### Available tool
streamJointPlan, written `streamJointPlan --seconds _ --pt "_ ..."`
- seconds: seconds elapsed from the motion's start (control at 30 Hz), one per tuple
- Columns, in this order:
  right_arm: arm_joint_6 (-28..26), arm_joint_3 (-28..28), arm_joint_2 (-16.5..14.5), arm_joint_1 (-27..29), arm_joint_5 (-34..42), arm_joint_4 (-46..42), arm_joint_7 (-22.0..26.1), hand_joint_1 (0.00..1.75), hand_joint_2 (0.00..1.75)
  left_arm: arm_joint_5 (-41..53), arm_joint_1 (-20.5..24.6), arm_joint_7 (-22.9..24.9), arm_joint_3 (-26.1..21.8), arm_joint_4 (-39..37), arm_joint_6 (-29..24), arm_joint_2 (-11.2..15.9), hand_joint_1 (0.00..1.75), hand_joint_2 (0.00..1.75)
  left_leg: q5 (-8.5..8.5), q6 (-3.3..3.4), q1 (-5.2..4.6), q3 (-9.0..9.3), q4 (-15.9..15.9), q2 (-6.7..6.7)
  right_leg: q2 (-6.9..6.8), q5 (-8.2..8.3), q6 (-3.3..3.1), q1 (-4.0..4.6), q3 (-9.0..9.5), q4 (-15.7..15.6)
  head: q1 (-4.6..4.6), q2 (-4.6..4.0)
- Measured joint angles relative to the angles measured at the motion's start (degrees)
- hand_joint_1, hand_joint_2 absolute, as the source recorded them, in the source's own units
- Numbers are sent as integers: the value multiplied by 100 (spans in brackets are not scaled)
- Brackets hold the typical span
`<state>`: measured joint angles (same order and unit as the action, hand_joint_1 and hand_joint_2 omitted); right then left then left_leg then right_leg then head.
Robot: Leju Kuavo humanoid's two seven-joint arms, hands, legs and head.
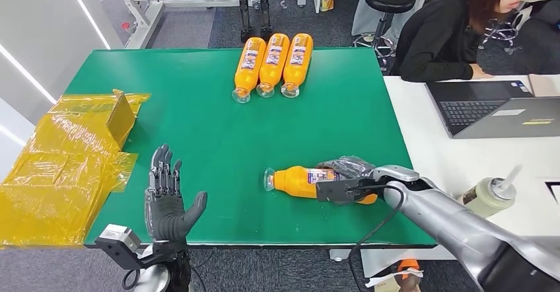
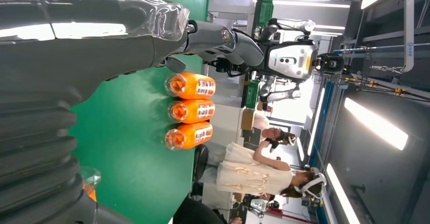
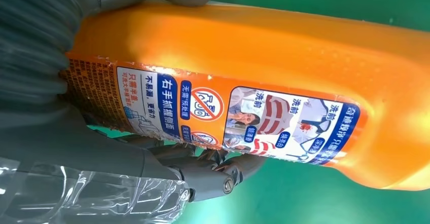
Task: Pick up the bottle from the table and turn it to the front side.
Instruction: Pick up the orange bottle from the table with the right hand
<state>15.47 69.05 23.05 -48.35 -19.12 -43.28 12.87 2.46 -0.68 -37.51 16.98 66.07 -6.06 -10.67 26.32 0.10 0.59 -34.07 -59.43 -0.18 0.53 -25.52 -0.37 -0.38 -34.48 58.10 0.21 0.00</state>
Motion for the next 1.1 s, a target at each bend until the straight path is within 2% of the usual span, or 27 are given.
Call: streamJointPlan --seconds 0.1,0.2,0.33,0.5,0.63,0.77,0.93,1.03,1.1 --pt "-224 -60 86 101 -242 -183 0 175 175 45 -5 -1 0 0 -11 -1 0 175 0 0 0 0 0 -1 -1 0 0 0 1 0 0 0" --pt "-759 -215 246 351 -618 -557 -3 175 175 120 -25 -10 0 0 -96 -2 0 175 1 1 0 -2 0 -4 -4 -1 1 0 1 -1 -1 0" --pt "-1305 -820 450 1000 -1120 -1382 -142 175 175 239 -56 -40 0 0 -164 -2 0 175 2 3 -1 -19 0 -13 -16 -2 3 -1 -9 0 0 0" --pt "-1400 -1752 514 1803 -1836 -2452 -387 175 175 441 3 10 0 -27 -60 -17 0 175 2 3 -1 -32 1 -12 -15 -3 2 -1 -26 0 -1 0" --pt "-1439 -2321 549 2273 -2083 -3144 -427 175 175 498 89 49 -2 -115 -4 -40 0 175 3 2 0 -36 2 -12 -15 -4 2 0 -32 0 -1 0" --pt "-1603 -2783 667 2912 -2364 -3808 -379 175 175 405 143 79 -2 -240 132 -71 0 175 5 4 -2 -42 2 -21 -21 -8 6 -1 -36 -1 -1 0" --pt "-1811 -3291 1041 3806 -2426 -4679 -298 175 175 100 148 84 -2 -433 374 -72 0 175 10 9 -3 -55 2 -30 -26 -13 13 -3 -41 -1 1 0" --pt "-1780 -3469 1136 4014 -2433 -4920 -240 175 175 -3 150 89 -4 -501 448 -73 0 175 13 13 -3 -55 2 -20 -19 -13 13 -4 -43 -1 0 0" --pt "-1721 -3518 1139 4030 -2448 -4981 -162 175 175 -313 151 163 -17 -546 723 -74 0 175 13 13 -3 -56 2 -19 -19 -13 13 -3 -43 -1 0 0"
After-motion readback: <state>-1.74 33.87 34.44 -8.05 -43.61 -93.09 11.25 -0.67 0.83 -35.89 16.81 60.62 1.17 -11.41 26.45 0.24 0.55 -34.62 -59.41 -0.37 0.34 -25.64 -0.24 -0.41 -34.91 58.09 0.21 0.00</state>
